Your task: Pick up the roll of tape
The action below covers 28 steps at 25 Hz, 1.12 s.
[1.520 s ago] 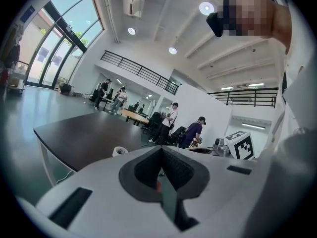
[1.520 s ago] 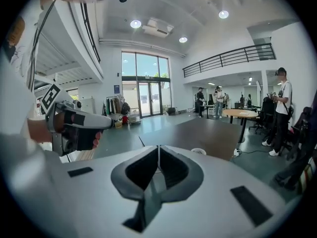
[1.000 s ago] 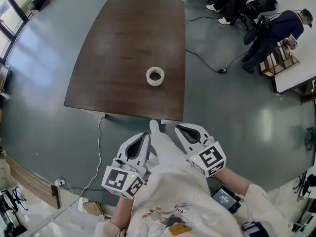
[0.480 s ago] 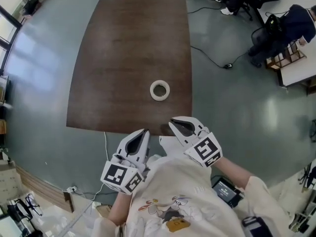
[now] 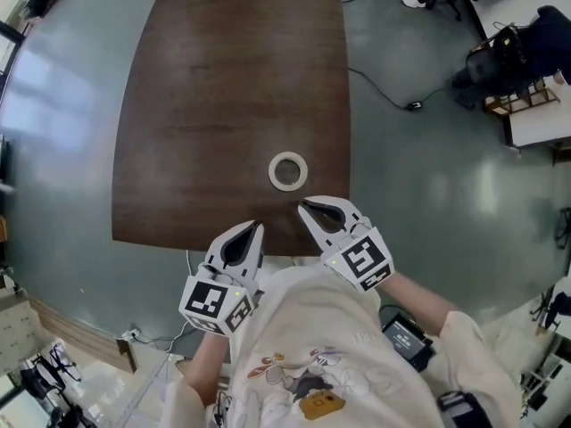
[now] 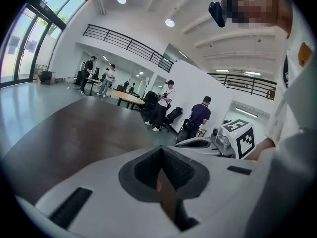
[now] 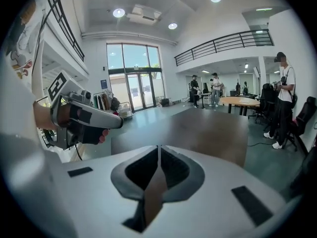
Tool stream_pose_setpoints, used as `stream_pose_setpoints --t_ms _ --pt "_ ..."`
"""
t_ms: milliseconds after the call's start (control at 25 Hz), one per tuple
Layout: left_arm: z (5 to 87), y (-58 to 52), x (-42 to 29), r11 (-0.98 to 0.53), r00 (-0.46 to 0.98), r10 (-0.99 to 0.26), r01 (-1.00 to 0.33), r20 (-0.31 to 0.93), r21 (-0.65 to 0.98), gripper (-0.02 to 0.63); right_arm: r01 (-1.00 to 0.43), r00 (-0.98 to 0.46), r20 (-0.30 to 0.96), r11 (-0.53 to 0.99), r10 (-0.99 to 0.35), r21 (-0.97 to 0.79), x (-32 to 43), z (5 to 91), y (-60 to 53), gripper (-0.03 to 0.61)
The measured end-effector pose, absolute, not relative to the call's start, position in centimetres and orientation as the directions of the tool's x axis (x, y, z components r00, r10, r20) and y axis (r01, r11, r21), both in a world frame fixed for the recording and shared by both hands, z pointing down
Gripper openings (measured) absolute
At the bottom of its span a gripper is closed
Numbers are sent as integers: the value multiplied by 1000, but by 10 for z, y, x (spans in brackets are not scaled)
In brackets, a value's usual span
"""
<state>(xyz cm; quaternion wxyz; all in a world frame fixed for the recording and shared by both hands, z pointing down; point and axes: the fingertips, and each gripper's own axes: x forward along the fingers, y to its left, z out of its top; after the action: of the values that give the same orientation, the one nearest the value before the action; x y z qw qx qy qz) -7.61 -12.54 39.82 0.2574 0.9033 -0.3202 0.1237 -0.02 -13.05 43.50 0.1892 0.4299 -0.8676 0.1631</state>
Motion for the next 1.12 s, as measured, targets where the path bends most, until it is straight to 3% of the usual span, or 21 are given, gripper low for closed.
stream_pose_setpoints --t_ms 120,240,400,800,1120 --pt "404 -136 -79 -656 769 -502 -637 397 405 5 -810 -544 509 576 -667 -110 -6 448 -141 19" --pt "406 -148 -85 -655 775 -483 -629 407 418 5 -804 -534 559 586 -635 -101 -17 461 -152 127" --pt "416 -157 -86 -654 778 -464 -624 425 428 5 -787 -504 621 615 -600 -44 -23 483 -160 158" --pt "496 -159 -91 -571 718 -416 -684 558 455 5 -692 -426 784 720 -451 38 -23 569 -175 176" --pt "516 -164 -99 -485 684 -448 -727 575 487 5 -585 -363 873 809 -325 58 -32 626 -184 179"
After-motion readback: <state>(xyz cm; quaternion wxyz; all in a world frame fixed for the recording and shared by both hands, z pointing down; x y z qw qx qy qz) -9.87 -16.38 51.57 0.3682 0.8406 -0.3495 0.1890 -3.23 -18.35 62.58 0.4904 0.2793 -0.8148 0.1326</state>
